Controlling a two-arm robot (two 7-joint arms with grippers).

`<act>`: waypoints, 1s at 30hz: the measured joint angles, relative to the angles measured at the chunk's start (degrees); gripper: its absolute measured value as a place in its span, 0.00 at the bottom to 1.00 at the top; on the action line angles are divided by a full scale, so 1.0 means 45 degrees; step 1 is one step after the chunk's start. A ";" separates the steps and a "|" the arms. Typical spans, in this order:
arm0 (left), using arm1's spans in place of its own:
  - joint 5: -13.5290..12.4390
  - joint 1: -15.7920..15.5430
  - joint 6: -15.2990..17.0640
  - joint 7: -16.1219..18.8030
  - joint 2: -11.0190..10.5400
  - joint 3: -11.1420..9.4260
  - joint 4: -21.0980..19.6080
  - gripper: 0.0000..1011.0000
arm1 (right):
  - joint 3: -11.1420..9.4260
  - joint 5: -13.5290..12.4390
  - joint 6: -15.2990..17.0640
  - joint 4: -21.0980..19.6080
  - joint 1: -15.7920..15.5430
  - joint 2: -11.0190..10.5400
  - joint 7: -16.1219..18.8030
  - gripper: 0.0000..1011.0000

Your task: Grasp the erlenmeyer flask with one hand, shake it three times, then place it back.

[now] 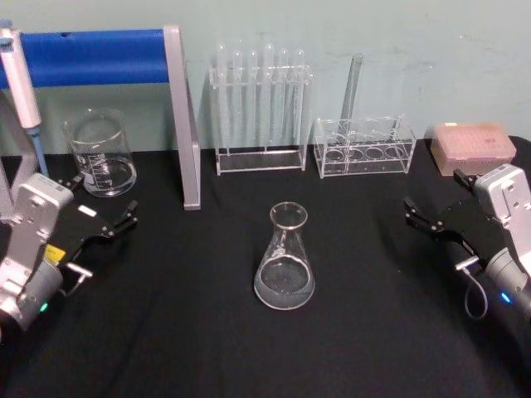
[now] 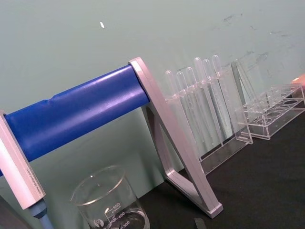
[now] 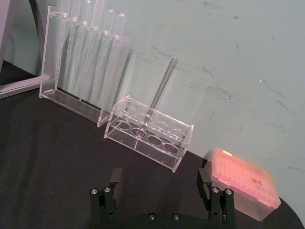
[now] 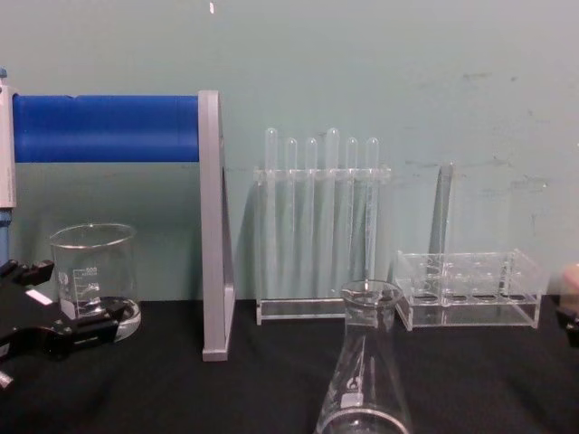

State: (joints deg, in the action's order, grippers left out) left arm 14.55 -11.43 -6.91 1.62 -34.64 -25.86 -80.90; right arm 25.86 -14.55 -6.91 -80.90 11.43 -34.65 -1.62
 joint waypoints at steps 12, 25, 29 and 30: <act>0.0000 0.0000 0.0000 0.0000 0.0000 0.0001 0.0000 0.99 | 0.0000 0.0000 0.0000 0.0000 0.0000 0.0000 0.0001 0.99; 0.0000 0.0000 0.0000 0.0000 0.0000 0.0000 0.0000 0.99 | -0.0251 -0.0108 -0.0084 -0.0050 -0.0130 0.0033 0.0350 0.99; 0.0000 0.0000 0.0000 0.0000 0.0000 0.0000 0.0000 0.99 | -0.0473 -0.0480 0.0010 -0.0182 -0.0253 -0.0012 0.0843 0.99; 0.0000 0.0000 0.0000 0.0000 0.0000 0.0001 0.0000 0.99 | -0.0514 -0.0536 0.0060 -0.0234 -0.0287 -0.0040 0.0931 0.99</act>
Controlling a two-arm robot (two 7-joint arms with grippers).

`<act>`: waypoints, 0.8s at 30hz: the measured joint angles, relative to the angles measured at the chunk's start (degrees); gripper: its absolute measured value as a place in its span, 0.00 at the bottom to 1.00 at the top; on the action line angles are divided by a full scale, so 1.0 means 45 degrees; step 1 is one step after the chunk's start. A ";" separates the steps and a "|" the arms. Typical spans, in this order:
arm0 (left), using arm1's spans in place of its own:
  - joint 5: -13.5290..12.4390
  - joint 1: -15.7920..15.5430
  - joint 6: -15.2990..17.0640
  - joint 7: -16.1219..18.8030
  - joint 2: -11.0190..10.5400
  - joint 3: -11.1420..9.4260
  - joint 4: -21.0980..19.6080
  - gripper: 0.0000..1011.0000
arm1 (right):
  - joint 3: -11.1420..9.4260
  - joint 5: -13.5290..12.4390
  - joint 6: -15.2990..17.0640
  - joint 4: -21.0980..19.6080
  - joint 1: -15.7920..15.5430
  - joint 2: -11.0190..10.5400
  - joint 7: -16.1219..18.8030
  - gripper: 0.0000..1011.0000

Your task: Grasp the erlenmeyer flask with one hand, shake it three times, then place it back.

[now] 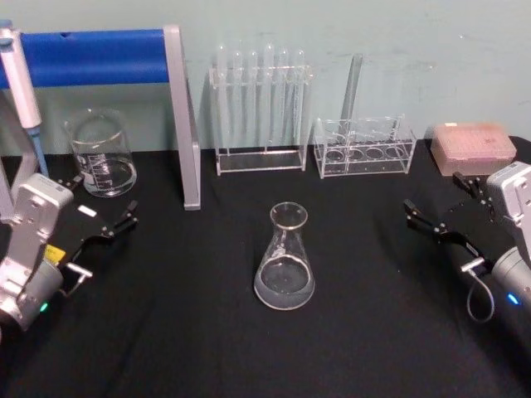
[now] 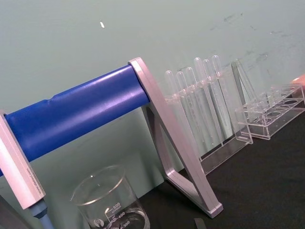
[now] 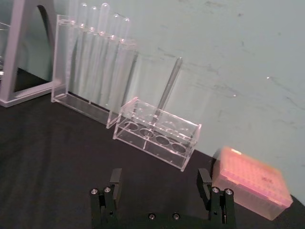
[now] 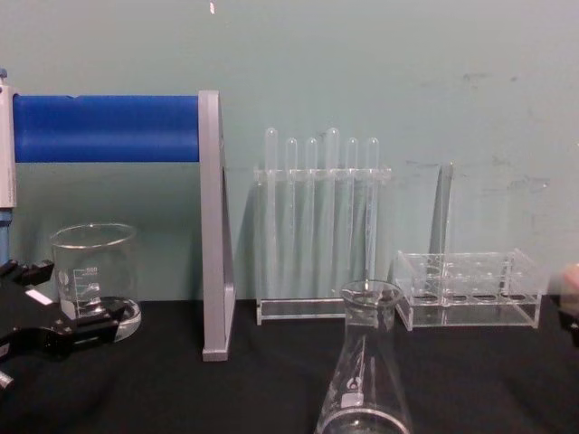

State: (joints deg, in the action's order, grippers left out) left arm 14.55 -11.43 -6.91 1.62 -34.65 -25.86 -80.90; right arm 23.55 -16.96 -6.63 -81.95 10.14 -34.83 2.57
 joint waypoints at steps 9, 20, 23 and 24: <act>0.0000 0.0001 0.0000 0.0000 0.0000 -0.0001 0.0000 0.99 | -0.0497 -0.1013 0.0436 -0.1063 -0.0673 -0.0537 0.1526 0.99; -0.0001 0.0001 0.0000 0.0000 0.0000 -0.0001 0.0000 0.99 | -0.0832 -0.2325 0.0237 -0.2164 -0.1414 -0.1012 0.3942 0.99; 0.0000 0.0000 0.0000 -0.0001 0.0000 0.0000 0.0000 0.99 | -0.0829 -0.2535 0.0177 -0.2269 -0.1473 -0.1029 0.4519 0.99; 0.0000 0.0001 0.0000 0.0000 0.0000 0.0000 0.0000 0.99 | -0.0815 -0.2589 0.0164 -0.2287 -0.1475 -0.1029 0.4690 0.99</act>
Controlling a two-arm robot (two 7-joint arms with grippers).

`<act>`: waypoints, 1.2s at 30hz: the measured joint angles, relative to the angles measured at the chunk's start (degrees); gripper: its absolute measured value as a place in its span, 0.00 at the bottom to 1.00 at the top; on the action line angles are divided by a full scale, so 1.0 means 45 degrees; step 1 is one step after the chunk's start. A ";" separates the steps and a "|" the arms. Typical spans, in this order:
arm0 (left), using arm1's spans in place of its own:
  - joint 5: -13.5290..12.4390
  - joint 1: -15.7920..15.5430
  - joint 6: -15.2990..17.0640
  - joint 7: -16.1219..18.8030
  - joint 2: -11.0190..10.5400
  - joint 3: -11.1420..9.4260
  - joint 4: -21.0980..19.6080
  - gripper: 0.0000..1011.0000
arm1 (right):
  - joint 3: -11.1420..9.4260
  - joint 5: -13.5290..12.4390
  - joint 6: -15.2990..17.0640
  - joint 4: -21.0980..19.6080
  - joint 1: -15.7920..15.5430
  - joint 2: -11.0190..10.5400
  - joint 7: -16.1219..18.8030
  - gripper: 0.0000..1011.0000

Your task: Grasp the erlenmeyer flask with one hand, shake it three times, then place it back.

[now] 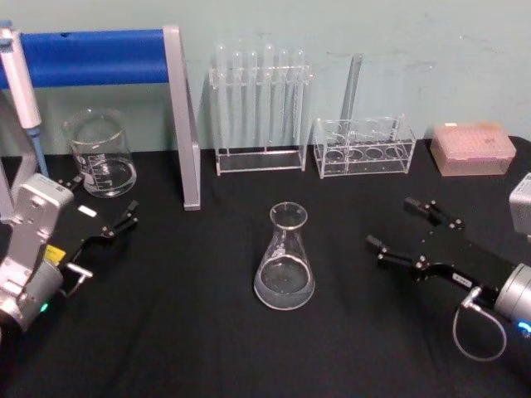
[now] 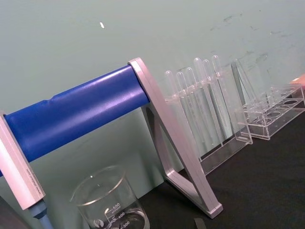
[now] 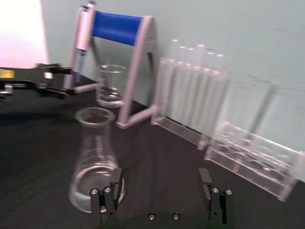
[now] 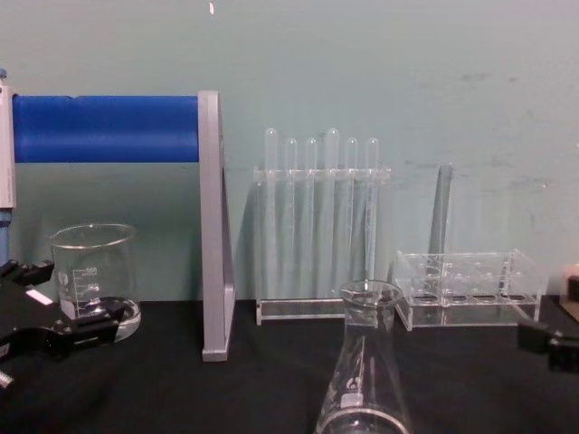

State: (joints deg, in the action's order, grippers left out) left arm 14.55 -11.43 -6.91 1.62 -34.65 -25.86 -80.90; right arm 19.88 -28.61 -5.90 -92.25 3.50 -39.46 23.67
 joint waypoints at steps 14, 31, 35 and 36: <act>0.0000 0.0000 0.0000 0.0000 0.0000 0.0000 0.0000 0.99 | 0.0514 -0.0444 0.0049 0.0296 0.0527 0.0504 0.2418 0.99; 0.0000 0.0000 0.0000 0.0000 0.0000 0.0000 0.0000 0.99 | 0.1419 -0.0584 0.0400 0.1611 0.1940 0.1450 0.3470 0.99; 0.0001 0.0000 0.0000 0.0000 0.0000 0.0000 0.0000 0.99 | 0.1617 -0.0481 0.0399 0.1953 0.2292 0.1662 0.3549 0.99; 0.0000 0.0000 0.0000 0.0000 0.0000 0.0000 -0.0001 0.99 | 0.1701 -0.0435 0.0394 0.2117 0.2442 0.1758 0.3579 0.99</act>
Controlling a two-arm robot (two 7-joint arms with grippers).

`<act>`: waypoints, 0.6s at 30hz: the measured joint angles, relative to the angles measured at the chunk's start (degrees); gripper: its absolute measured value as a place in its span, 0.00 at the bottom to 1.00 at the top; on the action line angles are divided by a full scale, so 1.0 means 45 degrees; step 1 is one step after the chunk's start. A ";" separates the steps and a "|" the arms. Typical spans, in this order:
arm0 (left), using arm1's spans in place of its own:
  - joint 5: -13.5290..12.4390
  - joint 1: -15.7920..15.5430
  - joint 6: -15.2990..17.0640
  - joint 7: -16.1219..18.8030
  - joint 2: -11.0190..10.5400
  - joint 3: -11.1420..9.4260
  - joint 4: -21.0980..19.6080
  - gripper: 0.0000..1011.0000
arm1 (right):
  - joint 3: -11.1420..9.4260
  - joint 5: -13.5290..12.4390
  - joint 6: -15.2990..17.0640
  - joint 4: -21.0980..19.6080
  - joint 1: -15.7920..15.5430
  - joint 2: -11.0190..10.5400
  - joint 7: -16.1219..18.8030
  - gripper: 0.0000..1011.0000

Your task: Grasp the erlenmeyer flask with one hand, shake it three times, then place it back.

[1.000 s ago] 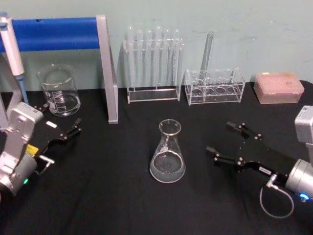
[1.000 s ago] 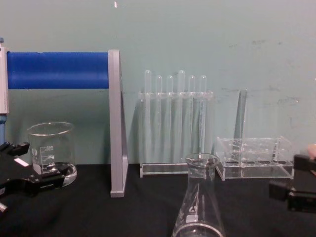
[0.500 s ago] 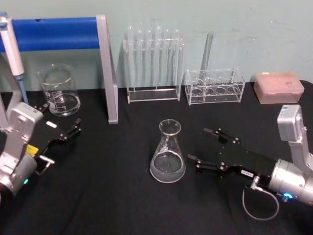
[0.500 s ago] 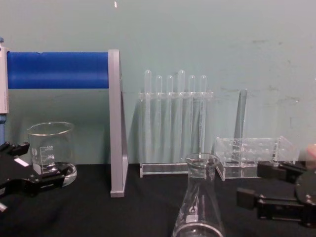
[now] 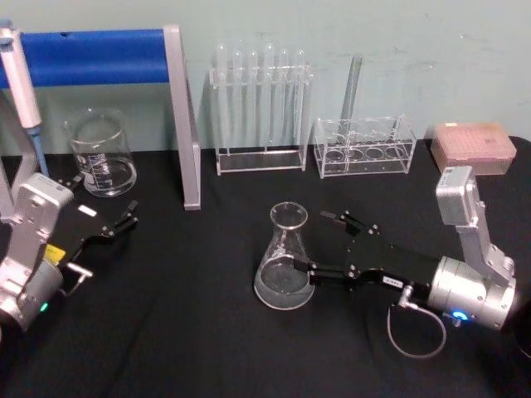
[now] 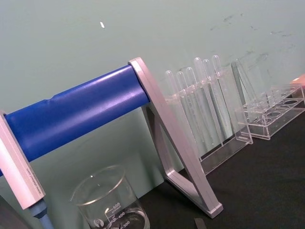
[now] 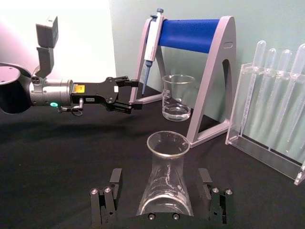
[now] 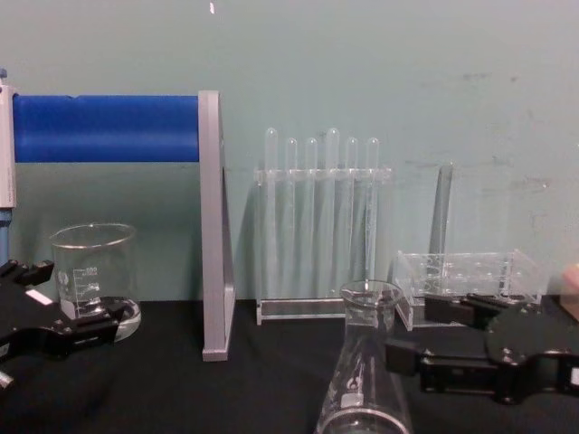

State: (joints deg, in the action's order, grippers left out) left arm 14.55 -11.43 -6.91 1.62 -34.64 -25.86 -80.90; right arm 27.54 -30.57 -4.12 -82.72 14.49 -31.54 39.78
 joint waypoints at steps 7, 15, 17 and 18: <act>0.0000 0.0000 0.0000 0.0000 0.0000 0.0000 0.0000 0.99 | 0.0306 0.0129 -0.0006 0.0674 0.0612 0.0361 0.0175 0.99; 0.0000 -0.0001 0.0000 0.0000 0.0000 0.0000 0.0000 0.99 | 0.0564 0.0229 -0.0040 0.1270 0.1086 0.0681 0.0264 0.99; 0.0000 0.0000 0.0000 0.0000 0.0000 0.0001 0.0001 0.99 | 0.0598 0.0250 -0.0053 0.1363 0.1155 0.0734 0.0270 0.99; 0.0000 0.0000 0.0000 0.0000 0.0000 0.0000 0.0000 0.99 | 0.0612 0.0261 -0.0059 0.1405 0.1182 0.0754 0.0271 0.99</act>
State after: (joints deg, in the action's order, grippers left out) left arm 14.55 -11.43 -6.91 1.62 -34.64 -25.86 -80.90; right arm 30.29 -29.39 -4.39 -76.40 19.81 -28.15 41.00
